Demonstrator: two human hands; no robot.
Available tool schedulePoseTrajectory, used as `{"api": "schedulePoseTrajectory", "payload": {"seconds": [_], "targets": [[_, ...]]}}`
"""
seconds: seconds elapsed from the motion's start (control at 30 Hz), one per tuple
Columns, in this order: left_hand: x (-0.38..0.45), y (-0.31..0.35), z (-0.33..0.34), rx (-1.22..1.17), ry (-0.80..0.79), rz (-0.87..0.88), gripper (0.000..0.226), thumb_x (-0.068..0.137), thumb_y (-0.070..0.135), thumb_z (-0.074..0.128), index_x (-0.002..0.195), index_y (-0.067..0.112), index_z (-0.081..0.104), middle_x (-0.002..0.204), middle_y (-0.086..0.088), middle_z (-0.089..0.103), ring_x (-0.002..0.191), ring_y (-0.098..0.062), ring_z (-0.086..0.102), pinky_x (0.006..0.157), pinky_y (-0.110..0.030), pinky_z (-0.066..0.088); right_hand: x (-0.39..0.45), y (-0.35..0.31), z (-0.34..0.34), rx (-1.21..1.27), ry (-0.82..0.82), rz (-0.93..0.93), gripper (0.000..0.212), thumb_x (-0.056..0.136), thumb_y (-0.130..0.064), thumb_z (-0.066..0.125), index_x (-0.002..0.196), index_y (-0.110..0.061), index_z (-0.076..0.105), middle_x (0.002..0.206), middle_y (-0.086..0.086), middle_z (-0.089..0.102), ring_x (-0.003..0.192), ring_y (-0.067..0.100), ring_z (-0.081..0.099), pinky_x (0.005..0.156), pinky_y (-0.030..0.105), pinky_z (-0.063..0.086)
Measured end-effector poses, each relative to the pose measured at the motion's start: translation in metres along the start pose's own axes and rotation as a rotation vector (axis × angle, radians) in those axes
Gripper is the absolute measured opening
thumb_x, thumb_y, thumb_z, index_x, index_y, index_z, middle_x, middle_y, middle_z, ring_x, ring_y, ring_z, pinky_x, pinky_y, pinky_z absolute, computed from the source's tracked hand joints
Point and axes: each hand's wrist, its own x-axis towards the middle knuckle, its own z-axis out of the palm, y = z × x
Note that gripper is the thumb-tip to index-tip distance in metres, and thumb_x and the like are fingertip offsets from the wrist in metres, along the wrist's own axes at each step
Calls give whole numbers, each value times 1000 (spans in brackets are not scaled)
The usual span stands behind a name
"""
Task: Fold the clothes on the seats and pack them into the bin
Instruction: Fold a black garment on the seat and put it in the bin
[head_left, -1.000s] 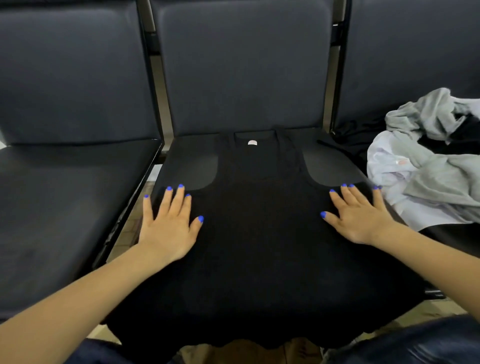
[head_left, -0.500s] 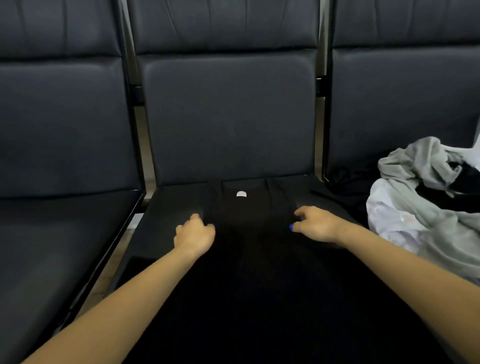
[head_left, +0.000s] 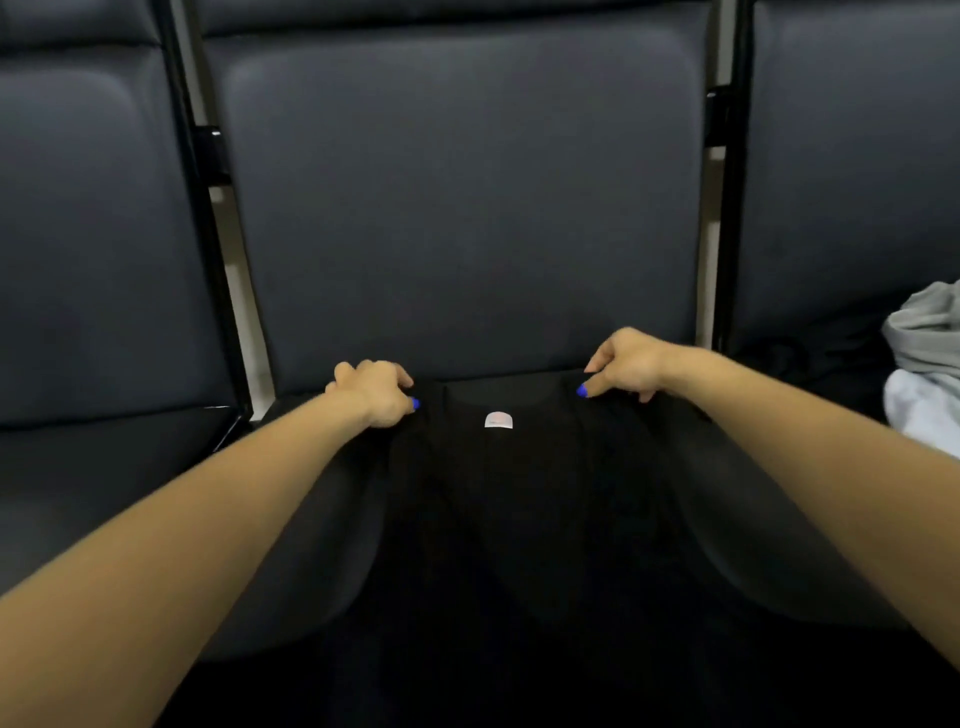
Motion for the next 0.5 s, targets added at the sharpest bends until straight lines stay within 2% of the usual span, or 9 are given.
{"api": "schedulePoseTrajectory", "payload": {"seconds": [0.07,0.1,0.17,0.23,0.27,0.33,0.4,0.43,0.5], "targets": [[12,0,-3,33,-38,-3,12,89,36,64,99,30,59,127,-5,56,127,-30,33,107,-39,31,5,-6,-6,-95,-87,46,18,86,-26,70,92,-13,59,77,4,53,65,16,49,51,23,39],[16,1,-5,71,-29,20,10,90,37,63,94,30,58,126,-6,56,127,-30,33,106,-39,32,9,-7,-8,-125,-83,54,18,87,-26,68,90,-12,58,73,5,51,62,17,47,49,23,39],[21,5,-12,156,85,77,17,93,36,57,107,26,59,128,-9,55,126,-32,35,101,-37,33,17,-10,-13,-141,89,8,21,88,-26,68,97,-9,61,78,9,55,67,25,55,52,22,45],[27,9,-23,82,271,75,22,94,33,56,113,21,59,127,-16,56,123,-37,40,96,-38,36,23,-13,-18,-43,358,-15,21,89,-24,67,104,-10,62,94,13,62,79,31,63,72,29,52],[28,12,-31,1,350,58,20,93,31,58,110,19,60,123,-18,58,120,-38,44,95,-39,38,25,-15,-21,24,446,-18,17,89,-22,66,102,-11,62,94,13,64,73,29,65,76,33,54],[28,19,-46,-113,410,47,14,90,26,63,101,17,64,116,-18,62,114,-38,52,93,-40,43,25,-18,-26,108,531,-17,5,91,-18,62,94,-15,59,81,11,66,58,23,64,74,34,55],[23,26,-63,-195,408,65,6,87,22,68,91,19,64,113,-17,64,107,-36,58,92,-39,47,18,-20,-31,194,552,-31,10,90,-18,64,83,-18,57,75,7,66,60,21,65,71,38,58],[17,28,-72,-227,409,78,7,85,20,70,86,20,63,112,-17,65,104,-35,60,91,-38,48,12,-20,-35,237,553,-42,15,89,-18,65,77,-21,56,76,7,65,62,22,66,67,39,59],[2,32,-90,-267,418,111,11,83,20,73,82,21,63,110,-16,65,103,-32,61,88,-35,48,-5,-21,-46,309,544,-69,21,88,-16,67,73,-23,54,76,7,64,56,18,64,48,31,55]]}}
